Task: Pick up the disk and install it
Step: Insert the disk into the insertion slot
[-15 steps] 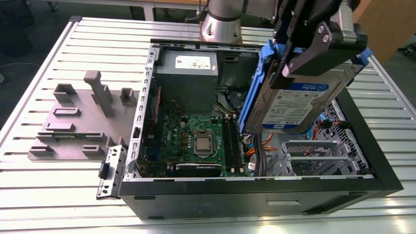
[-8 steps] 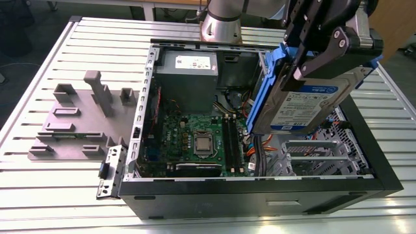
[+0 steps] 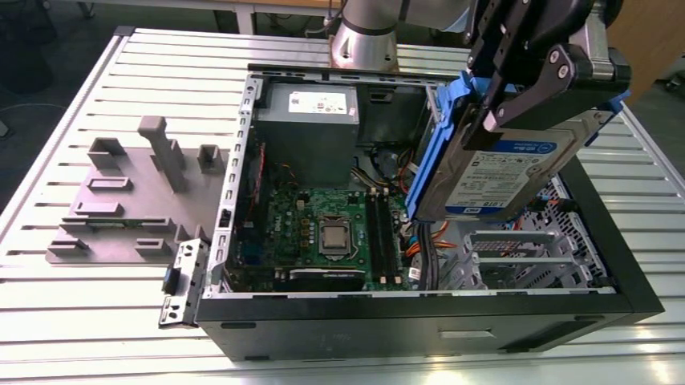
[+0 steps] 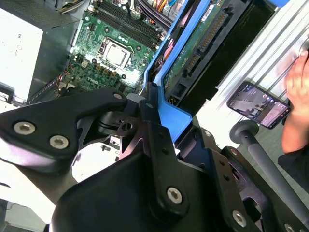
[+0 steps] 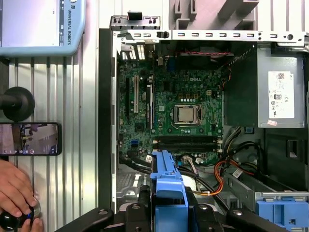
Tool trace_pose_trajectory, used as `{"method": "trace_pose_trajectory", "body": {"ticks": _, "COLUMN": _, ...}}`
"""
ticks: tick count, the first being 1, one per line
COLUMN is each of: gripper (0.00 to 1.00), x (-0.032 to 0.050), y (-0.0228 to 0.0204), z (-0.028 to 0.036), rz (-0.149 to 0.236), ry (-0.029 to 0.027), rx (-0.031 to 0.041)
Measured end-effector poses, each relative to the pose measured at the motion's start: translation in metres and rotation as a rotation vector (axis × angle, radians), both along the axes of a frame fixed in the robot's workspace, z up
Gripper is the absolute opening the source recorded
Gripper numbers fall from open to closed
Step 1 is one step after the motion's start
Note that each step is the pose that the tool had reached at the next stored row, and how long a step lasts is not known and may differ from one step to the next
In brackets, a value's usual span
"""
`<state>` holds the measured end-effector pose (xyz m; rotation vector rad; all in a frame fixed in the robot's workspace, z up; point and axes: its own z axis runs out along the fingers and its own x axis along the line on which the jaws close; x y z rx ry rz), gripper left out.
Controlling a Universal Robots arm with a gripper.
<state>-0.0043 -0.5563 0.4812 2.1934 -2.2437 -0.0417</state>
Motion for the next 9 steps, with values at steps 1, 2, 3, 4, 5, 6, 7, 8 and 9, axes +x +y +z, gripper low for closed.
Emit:
{"method": "trace_pose_trajectory", "body": {"ticks": 1, "gripper": 0.36, "x": 0.0000, "y": 0.0000, "z": 0.0000, "rz": 0.000, "ry": 0.0000, "rx": 0.0000}}
{"method": "trace_pose_trajectory", "body": {"ticks": 2, "gripper": 0.36, "x": 0.0000, "y": 0.0000, "z": 0.0000, "rz": 0.000, "ry": 0.0000, "rx": 0.0000}}
{"method": "trace_pose_trajectory", "body": {"ticks": 3, "gripper": 0.36, "x": 0.0000, "y": -0.0001, "z": -0.0001, "rz": 0.000, "ry": 0.0000, "rx": 0.0001}}
{"method": "trace_pose_trajectory", "body": {"ticks": 4, "gripper": 0.36, "x": 0.0000, "y": -0.0010, "z": -0.0003, "rz": 0.000, "ry": 0.0000, "rx": 0.0003}}
{"method": "trace_pose_trajectory", "body": {"ticks": 5, "gripper": 0.36, "x": 0.0001, "y": -0.0029, "z": -0.0003, "rz": 0.000, "ry": 0.0000, "rx": 0.0002}}
{"method": "trace_pose_trajectory", "body": {"ticks": 6, "gripper": 0.36, "x": 0.0001, "y": -0.0049, "z": -0.0005, "rz": 0.000, "ry": 0.0000, "rx": 0.0001}}
{"method": "trace_pose_trajectory", "body": {"ticks": 7, "gripper": 0.36, "x": 0.0000, "y": -0.0064, "z": -0.0008, "rz": 0.000, "ry": 0.0000, "rx": 0.0000}}
{"method": "trace_pose_trajectory", "body": {"ticks": 8, "gripper": 0.36, "x": 0.0005, "y": -0.0073, "z": -0.0011, "rz": 0.000, "ry": 0.0000, "rx": 0.0001}}
{"method": "trace_pose_trajectory", "body": {"ticks": 9, "gripper": 0.36, "x": 0.0023, "y": -0.0080, "z": -0.0013, "rz": 0.000, "ry": 0.0000, "rx": -0.0001}}
